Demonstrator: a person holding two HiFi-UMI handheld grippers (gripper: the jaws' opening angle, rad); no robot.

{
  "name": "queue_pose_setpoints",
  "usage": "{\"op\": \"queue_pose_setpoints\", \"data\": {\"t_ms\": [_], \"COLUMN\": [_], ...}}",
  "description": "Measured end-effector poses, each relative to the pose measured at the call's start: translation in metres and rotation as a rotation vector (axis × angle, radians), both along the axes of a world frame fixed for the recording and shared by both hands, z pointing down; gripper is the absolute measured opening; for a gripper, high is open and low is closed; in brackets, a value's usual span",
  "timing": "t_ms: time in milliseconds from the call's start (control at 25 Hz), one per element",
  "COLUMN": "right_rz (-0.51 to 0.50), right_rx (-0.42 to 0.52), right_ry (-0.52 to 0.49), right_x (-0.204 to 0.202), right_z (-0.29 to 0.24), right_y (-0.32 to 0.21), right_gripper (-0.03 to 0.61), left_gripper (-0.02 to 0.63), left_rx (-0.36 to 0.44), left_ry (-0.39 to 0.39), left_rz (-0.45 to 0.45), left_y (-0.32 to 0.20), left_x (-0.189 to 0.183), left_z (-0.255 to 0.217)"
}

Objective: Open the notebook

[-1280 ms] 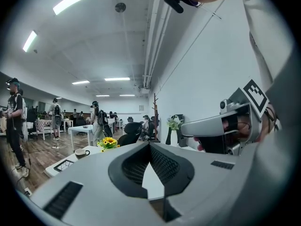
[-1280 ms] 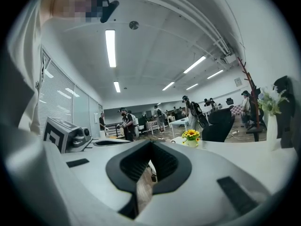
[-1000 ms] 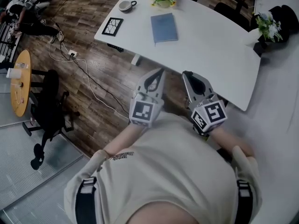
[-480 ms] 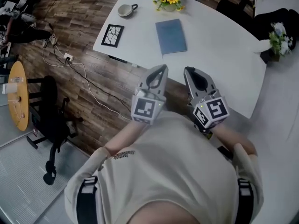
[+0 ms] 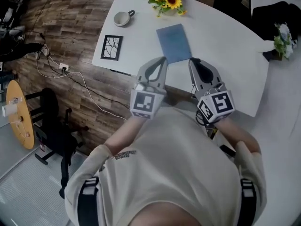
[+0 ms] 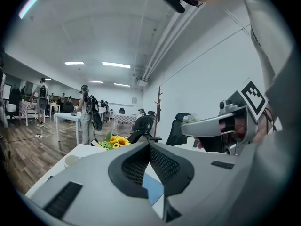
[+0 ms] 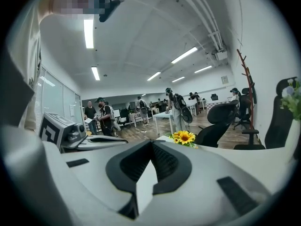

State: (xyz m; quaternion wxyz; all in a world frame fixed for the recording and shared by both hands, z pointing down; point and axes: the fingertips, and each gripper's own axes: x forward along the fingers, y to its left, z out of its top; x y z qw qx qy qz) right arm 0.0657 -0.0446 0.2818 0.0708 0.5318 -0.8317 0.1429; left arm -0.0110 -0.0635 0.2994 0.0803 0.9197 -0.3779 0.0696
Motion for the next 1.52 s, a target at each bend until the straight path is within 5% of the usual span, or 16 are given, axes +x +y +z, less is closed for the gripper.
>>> {"op": "queue_pose_setpoints", "data": {"t_ms": [840,1240,1520], "right_rz": [-0.050,-0.047,0.012], "right_rx": [-0.131,-0.322,-0.444], "right_ry": [0.029,0.058,0.083], "right_x": [0.026,0.046,0.068], "right_z": [0.046,0.139,0.218], "right_y": [-0.052,-0.069,-0.078], "right_gripper": [0.005,0.092,0.095], "left_gripper": [0.002,0.002,0.002], "left_rx": [-0.113,-0.256,-0.420], "left_ry": [-0.037,-0.113,-0.169], "left_rz": [-0.043,-0.017,0.017], "left_y": [-0.045,-0.064,-0.062], "left_x": [0.025,0.046,0.063], "left_z": [0.040,0.121,0.203]}}
